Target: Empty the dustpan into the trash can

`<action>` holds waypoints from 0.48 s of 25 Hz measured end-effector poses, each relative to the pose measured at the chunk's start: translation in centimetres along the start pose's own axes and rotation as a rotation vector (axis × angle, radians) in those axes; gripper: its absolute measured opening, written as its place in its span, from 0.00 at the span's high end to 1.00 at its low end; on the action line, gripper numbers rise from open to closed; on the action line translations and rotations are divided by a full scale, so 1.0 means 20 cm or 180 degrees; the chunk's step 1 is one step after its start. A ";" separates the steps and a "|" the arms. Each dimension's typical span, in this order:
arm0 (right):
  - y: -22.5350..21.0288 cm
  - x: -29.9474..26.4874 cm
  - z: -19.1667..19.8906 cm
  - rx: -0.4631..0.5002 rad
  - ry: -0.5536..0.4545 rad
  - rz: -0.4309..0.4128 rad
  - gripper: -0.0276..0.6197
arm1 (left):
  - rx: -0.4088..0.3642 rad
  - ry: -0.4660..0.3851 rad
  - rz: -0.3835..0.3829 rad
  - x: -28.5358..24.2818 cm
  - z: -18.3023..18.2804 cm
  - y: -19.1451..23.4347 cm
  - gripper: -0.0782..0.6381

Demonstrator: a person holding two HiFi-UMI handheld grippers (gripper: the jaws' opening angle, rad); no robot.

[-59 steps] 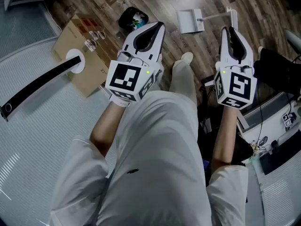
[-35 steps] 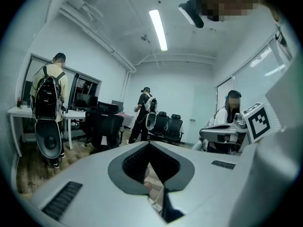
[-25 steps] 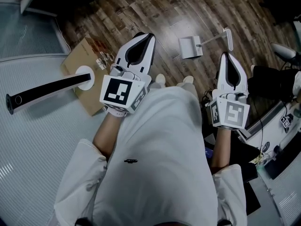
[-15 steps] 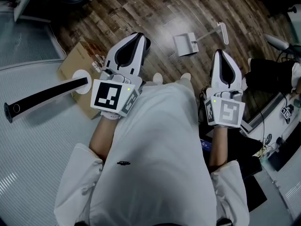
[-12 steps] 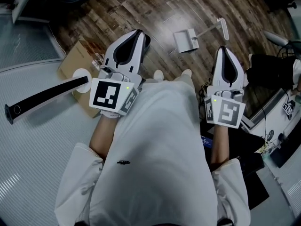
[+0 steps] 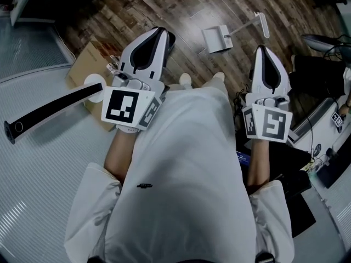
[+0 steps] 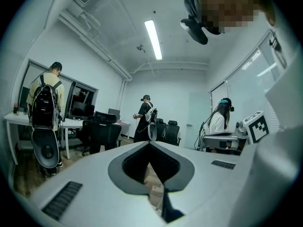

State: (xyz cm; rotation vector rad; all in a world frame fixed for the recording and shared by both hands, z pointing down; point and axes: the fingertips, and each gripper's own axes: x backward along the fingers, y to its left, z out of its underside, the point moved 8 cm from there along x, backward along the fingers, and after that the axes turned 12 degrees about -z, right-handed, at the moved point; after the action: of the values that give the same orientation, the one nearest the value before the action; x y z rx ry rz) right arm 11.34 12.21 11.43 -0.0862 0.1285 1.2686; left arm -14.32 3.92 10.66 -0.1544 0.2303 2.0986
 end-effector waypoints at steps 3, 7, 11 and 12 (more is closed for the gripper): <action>0.00 0.01 0.01 -0.0028 -0.0004 -0.0046 0.94 | 0.0049 0.0036 -0.0012 -0.01 0.02 -0.01 0.88; 0.00 0.01 0.02 -0.0045 0.0026 -0.0071 0.94 | 0.0066 0.0081 -0.0012 -0.03 0.03 -0.04 0.88; 0.00 0.02 0.04 -0.0010 0.0073 -0.0099 0.94 | 0.0087 0.0124 0.0025 -0.01 0.06 -0.08 0.88; 0.00 0.01 0.03 -0.0013 0.0053 -0.0120 0.94 | 0.0111 0.0108 0.0025 -0.01 0.06 -0.08 0.88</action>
State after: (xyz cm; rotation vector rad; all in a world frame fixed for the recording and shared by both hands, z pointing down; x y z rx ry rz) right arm 11.46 12.40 12.09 -0.1022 0.1382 1.2309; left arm -12.88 4.79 11.62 -0.1688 0.2880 2.0997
